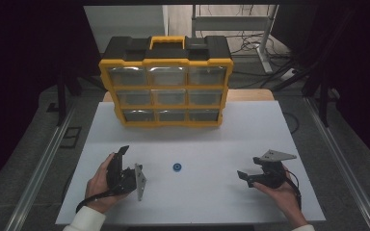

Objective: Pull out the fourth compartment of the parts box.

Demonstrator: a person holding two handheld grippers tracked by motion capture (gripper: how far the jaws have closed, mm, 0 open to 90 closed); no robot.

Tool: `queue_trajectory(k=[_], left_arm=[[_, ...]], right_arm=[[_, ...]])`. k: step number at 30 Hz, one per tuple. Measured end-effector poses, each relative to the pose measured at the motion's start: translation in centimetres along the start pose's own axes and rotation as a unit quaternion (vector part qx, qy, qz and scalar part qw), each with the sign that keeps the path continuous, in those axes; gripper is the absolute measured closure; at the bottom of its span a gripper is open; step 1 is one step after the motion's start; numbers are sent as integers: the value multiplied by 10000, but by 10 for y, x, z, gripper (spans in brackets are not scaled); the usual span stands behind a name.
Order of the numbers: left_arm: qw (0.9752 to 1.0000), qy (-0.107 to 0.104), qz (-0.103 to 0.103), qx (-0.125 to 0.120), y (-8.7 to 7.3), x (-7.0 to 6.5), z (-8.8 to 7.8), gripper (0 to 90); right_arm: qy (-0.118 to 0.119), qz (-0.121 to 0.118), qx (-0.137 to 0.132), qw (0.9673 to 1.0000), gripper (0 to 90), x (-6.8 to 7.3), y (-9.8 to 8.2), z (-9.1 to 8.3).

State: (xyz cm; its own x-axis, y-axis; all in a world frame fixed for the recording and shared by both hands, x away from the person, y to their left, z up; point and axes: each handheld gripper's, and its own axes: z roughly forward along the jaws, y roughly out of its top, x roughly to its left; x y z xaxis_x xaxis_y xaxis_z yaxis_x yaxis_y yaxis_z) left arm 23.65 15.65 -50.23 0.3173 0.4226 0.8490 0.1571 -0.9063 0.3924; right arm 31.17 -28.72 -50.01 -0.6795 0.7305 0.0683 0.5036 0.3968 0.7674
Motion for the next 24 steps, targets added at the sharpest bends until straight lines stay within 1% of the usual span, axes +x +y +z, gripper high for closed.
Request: queue_trajectory(k=[3,6,10,13,19,20,24], left_arm=[[10000,22,-26,-17,1,4,2,119],[10000,31,4,-21,2,8,3,119],[10000,20,-40,-42,2,13,5,118],[10000,25,2,-17,4,17,6,118],[9999,1,-126,-84,7,27,9,116],[9998,-2,-174,-103,7,28,10,116],[9998,-11,-176,-73,7,32,13,116]], right_arm=[[7,12,-3,10000,130,0,0,0],[22,6,1,10000,130,0,0,0],[16,9,-18,10000,130,0,0,0],[12,10,-21,10000,130,0,0,0],[0,5,-11,10000,130,0,0,0],[1,10,-12,10000,130,0,0,0],[-8,7,-12,10000,130,0,0,0]])
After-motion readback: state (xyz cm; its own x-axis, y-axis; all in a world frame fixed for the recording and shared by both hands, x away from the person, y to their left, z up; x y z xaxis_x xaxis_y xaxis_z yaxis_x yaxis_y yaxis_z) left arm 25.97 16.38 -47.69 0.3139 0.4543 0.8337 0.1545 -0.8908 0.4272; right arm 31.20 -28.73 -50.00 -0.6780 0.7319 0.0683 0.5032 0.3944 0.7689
